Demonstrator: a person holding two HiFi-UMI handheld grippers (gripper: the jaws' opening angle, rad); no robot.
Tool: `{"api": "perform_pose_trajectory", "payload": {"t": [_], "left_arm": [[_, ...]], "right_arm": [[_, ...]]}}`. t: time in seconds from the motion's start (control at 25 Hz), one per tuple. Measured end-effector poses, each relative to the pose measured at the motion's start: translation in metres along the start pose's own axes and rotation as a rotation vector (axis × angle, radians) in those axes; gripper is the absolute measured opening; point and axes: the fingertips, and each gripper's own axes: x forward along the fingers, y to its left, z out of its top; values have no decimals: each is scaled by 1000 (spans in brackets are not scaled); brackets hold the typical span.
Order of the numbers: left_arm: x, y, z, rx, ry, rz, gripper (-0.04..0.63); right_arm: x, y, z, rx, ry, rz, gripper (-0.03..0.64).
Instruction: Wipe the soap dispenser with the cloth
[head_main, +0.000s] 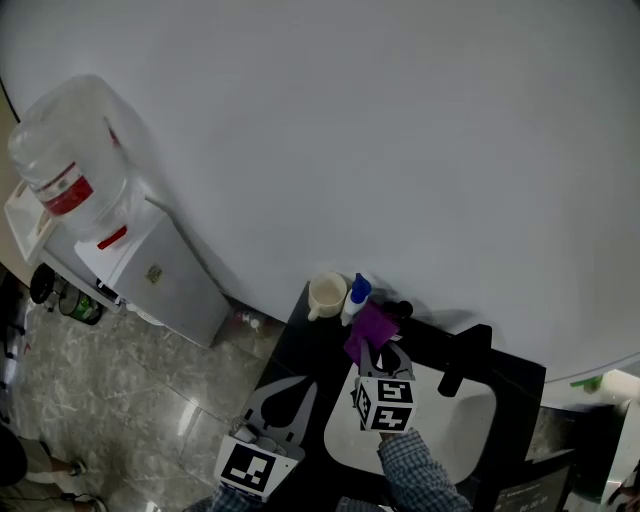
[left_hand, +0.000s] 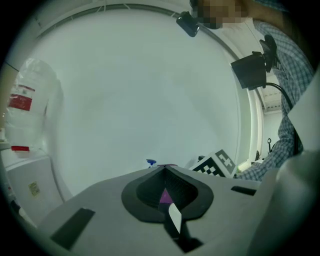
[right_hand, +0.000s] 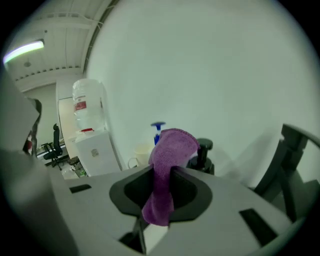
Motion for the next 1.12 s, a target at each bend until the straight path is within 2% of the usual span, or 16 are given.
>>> {"api": "perform_pose_trajectory", "payload": {"t": [0.12,0.24,0.44,0.72,0.84,1.0,1.12], "left_arm": [[10,-8,4,17,-5,-33,2],[14,-15,6,41,-6,-60,2],[15,-20,-6,24,17,-75,2],[16,-18,-13,14,35,-77,2],[19,-18,-13,10,36,-81,2],[24,-27,-8,20,18,-105,2],[30,-33,-2,15,6,-120,2]], "right_arm": [[-18,-2,38,3,-112,8,81],[-17,-26,51,64,-153,-48,81],[5,-64,15,94,-82,-147,81],[10,-82,-61,144,74,-220,81],[5,-88,-79,182,131,-238,81],[-23,-81,-71,112,172,-210,81],[-43,-67,-33,62,93,-157,81]]}}
